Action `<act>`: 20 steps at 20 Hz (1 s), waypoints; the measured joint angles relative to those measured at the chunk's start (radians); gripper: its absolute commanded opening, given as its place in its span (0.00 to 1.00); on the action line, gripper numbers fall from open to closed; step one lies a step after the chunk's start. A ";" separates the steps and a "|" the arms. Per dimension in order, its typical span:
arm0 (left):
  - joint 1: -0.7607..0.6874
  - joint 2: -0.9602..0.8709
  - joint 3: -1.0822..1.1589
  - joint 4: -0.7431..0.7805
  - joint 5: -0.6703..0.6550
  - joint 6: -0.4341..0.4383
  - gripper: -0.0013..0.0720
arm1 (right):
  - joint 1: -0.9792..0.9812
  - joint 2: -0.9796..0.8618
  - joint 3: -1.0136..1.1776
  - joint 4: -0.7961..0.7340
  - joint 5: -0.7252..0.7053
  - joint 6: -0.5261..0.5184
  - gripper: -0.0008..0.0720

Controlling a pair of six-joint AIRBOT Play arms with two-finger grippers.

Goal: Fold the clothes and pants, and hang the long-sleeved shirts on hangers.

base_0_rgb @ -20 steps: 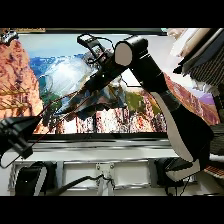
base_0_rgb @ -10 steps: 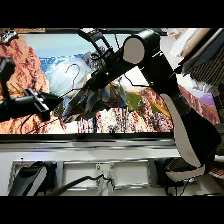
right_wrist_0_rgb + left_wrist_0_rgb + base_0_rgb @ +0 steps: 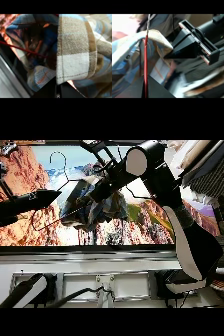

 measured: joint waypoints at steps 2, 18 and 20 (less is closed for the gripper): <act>-0.021 -0.106 -0.004 -0.050 -0.076 0.032 0.04 | 0.000 0.000 0.000 -0.014 -0.036 -0.002 0.05; -0.313 -0.655 0.089 -0.399 -0.307 0.294 0.04 | 0.000 0.002 0.000 0.019 -0.049 0.006 0.05; -0.313 -0.686 0.103 -0.432 -0.322 0.331 0.04 | 0.000 0.002 0.000 0.053 -0.029 0.006 0.05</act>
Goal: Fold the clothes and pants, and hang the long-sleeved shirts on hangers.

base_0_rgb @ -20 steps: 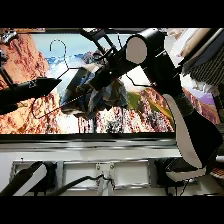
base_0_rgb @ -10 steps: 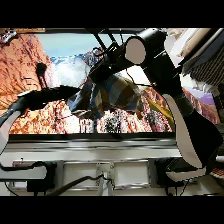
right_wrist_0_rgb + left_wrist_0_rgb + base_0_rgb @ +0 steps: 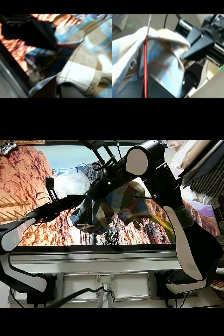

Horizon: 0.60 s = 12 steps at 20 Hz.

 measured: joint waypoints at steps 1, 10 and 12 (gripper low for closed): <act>0.000 -0.016 0.013 -0.013 -0.013 0.016 0.04 | 0.000 0.000 0.000 0.019 0.008 0.000 0.05; -0.018 -0.061 0.086 -0.101 -0.117 0.045 0.04 | -0.002 0.092 0.000 0.118 0.070 -0.026 0.71; -0.042 -0.059 0.088 -0.097 -0.121 0.027 0.04 | -0.005 0.152 0.000 0.072 0.031 -0.044 0.64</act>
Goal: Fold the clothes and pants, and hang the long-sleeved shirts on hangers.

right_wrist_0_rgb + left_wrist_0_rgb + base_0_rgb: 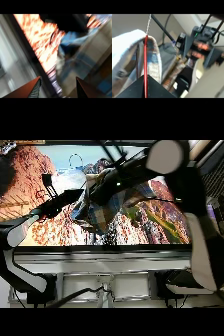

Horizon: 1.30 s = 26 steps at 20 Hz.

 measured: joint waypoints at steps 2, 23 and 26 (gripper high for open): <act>-0.027 0.018 0.002 0.000 -0.006 -0.009 0.04 | -0.003 0.072 0.000 -0.111 -0.042 -0.068 0.59; -0.099 0.175 0.002 0.000 -0.007 -0.076 0.08 | -0.224 0.220 -0.287 -0.166 -0.045 -0.420 0.05; -0.092 0.175 0.002 -0.011 -0.011 -0.077 0.77 | -0.225 0.224 -0.299 -0.171 -0.060 -0.411 0.05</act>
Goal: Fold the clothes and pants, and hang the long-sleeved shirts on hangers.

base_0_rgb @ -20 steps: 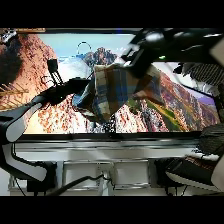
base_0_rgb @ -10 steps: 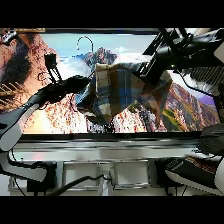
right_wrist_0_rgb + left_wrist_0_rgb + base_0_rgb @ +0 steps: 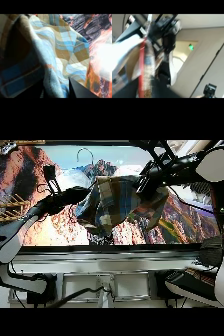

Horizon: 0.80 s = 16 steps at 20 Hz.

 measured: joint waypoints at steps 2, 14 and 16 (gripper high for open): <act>0.014 -0.003 0.000 0.001 0.002 0.000 0.94 | 0.000 0.007 -0.003 0.000 -0.002 0.000 0.05; 0.115 0.003 0.000 -0.591 0.575 -0.092 0.46 | 0.002 0.094 -0.005 0.098 0.007 0.006 0.05; 0.166 0.031 0.003 -0.616 0.595 -0.099 0.32 | 0.002 0.104 -0.005 0.099 0.011 0.006 0.05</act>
